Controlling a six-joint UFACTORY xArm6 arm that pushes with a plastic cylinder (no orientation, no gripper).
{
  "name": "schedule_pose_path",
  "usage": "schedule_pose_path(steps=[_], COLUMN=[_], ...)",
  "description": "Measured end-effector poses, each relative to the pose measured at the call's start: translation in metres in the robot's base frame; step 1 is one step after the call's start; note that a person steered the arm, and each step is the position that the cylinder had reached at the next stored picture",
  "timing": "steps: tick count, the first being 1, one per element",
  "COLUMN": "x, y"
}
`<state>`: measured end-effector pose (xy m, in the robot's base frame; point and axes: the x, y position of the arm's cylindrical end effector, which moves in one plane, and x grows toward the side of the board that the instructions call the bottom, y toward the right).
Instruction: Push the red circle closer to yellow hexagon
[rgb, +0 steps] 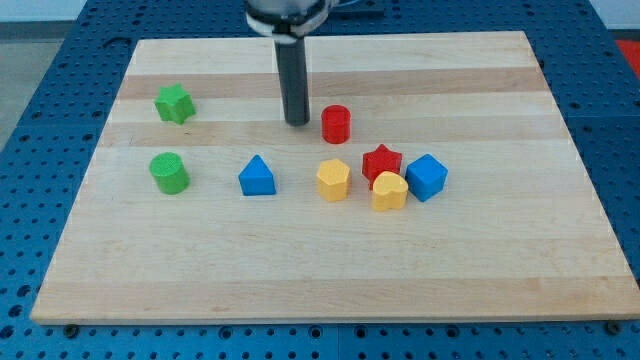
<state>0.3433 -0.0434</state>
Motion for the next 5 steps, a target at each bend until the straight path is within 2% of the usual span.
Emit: schedule_pose_path(steps=[1,2,5], x=[-0.044,-0.044,0.018], y=[0.013,0.013,0.036])
